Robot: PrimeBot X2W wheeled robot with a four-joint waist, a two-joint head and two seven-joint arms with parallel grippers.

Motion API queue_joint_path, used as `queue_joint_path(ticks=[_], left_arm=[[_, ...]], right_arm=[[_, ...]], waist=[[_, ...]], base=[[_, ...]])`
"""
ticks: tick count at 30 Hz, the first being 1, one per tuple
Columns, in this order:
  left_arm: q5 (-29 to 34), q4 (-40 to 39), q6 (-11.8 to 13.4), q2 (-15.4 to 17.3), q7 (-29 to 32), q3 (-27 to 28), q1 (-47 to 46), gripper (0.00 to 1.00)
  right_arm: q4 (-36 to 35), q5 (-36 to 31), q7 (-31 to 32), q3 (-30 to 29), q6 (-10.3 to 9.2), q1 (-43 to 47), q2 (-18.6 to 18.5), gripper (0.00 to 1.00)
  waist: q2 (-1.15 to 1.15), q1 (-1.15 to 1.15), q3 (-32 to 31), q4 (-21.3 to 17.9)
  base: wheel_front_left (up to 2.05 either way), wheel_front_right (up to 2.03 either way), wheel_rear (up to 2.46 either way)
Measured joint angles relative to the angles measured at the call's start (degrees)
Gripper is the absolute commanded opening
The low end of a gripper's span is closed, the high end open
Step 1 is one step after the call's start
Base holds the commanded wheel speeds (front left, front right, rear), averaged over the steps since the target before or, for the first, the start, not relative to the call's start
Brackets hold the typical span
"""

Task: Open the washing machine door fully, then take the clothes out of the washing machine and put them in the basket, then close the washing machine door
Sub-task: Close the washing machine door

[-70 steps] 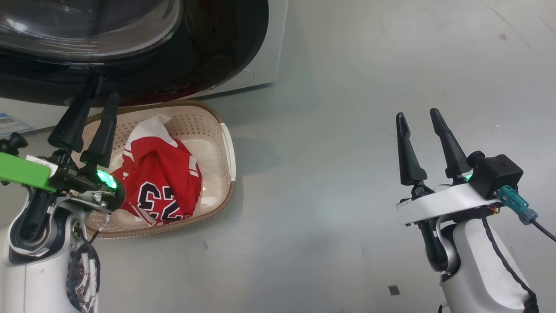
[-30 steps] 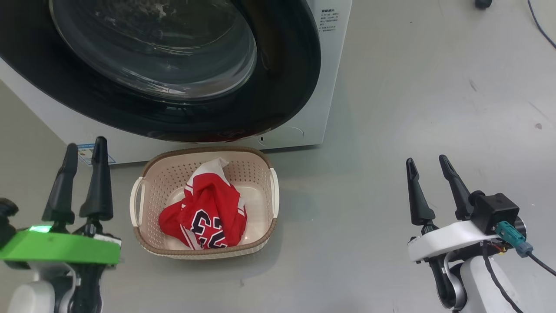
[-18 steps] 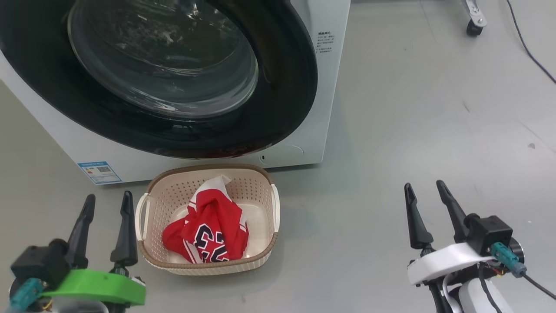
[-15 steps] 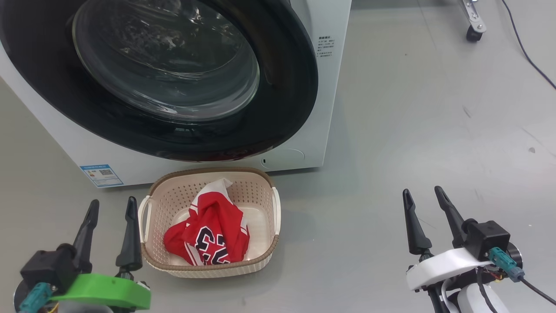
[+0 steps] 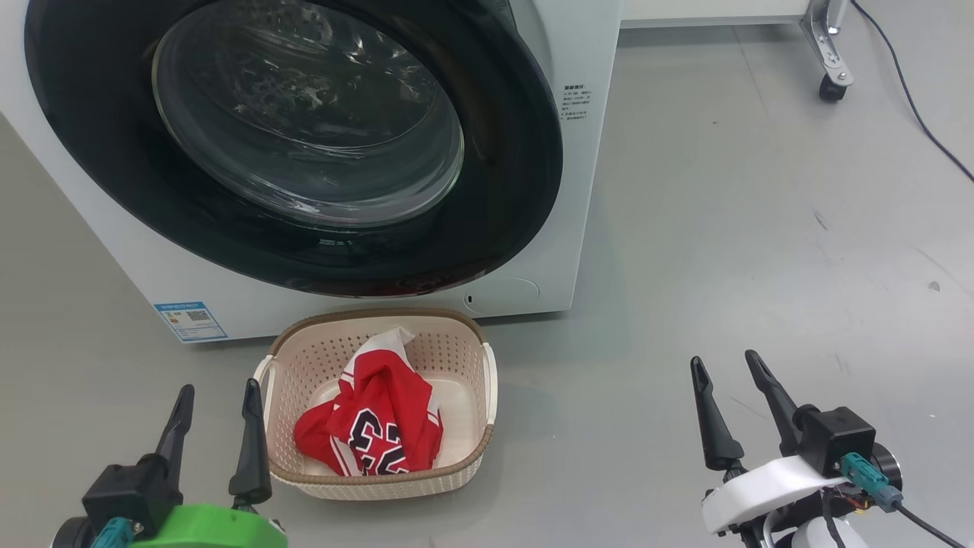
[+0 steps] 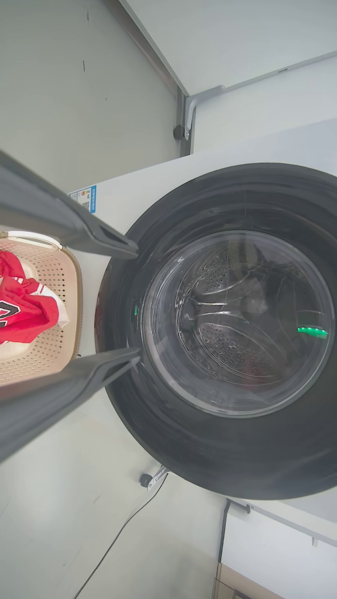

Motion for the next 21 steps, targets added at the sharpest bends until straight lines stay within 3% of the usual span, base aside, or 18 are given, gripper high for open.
queue_joint_path(ticks=[21], left_arm=[[1.7, 0.2, 1.2, -1.4, 0.0, -0.9, 1.0, 1.0]], right_arm=[[-0.3, 0.0, 0.0, 0.4, -0.58, 0.8, 0.1, 1.0]], waist=[[0.0, 0.0, -1.0, 0.4]], base=[[0.0, 0.0, 0.0]])
